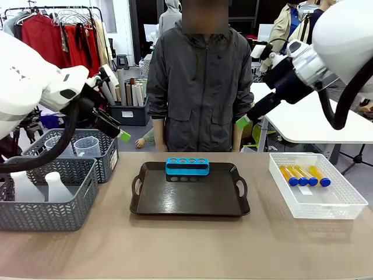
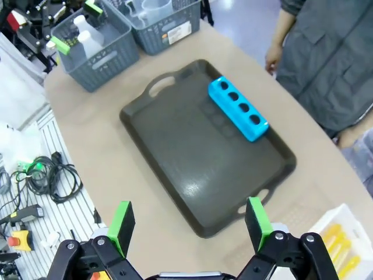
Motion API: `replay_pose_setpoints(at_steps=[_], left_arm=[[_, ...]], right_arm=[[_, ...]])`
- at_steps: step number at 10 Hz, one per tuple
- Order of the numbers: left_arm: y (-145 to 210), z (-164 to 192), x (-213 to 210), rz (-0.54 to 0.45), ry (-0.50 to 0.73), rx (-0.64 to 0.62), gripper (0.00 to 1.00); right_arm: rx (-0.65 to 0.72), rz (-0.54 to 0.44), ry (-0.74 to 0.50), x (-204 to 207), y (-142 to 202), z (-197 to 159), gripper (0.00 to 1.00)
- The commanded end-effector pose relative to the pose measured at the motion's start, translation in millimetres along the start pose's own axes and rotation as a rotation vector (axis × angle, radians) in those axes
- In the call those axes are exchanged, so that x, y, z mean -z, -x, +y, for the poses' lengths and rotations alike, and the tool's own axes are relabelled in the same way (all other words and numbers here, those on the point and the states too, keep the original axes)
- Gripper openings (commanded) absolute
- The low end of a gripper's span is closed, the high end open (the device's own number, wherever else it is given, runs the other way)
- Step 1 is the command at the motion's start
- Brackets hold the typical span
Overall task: Prepare the laboratory tools.
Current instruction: Pick up one Large Measuring Cup and place it on the Handle tray.
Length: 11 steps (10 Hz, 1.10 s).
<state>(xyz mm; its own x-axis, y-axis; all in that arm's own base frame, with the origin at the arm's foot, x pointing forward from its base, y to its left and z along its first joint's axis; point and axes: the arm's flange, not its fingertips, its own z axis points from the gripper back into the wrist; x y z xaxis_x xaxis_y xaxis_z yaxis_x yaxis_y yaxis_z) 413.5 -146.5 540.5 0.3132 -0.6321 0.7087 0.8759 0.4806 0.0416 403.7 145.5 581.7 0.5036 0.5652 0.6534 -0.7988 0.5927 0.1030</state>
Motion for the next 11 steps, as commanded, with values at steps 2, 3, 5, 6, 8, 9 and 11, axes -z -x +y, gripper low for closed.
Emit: replay_pose_setpoints(at_steps=[2, 3, 5, 6, 8, 9, 11], left_arm=[[-9, 4, -11, -0.035, 0.03, 0.018, 1.0], [-13, 6, -15, -0.034, 0.027, 0.02, 1.0], [-21, 13, -22, -0.035, 0.004, 0.014, 1.0], [-24, 20, -24, -0.033, 0.002, 0.008, 1.0], [-28, 26, -25, -0.028, 0.009, 0.005, 1.0], [-29, 28, -25, -0.024, 0.002, 0.005, 1.0], [-28, 32, -26, -0.051, 0.002, -0.004, 1.0]], right_arm=[[-0.029, -0.045, 0.002, -18, 1, -27, 1.0], [-0.036, -0.047, 0.003, -23, 4, -34, 1.0], [-0.042, -0.053, 0.013, -31, 8, -41, 1.0], [-0.034, -0.061, 0.016, -34, 7, -43, 1.0], [-0.026, -0.064, 0.022, -35, 5, -44, 1.0], [-0.025, -0.066, 0.021, -36, 6, -45, 1.0], [0.013, -0.086, 0.019, -29, 6, -47, 1.0]])
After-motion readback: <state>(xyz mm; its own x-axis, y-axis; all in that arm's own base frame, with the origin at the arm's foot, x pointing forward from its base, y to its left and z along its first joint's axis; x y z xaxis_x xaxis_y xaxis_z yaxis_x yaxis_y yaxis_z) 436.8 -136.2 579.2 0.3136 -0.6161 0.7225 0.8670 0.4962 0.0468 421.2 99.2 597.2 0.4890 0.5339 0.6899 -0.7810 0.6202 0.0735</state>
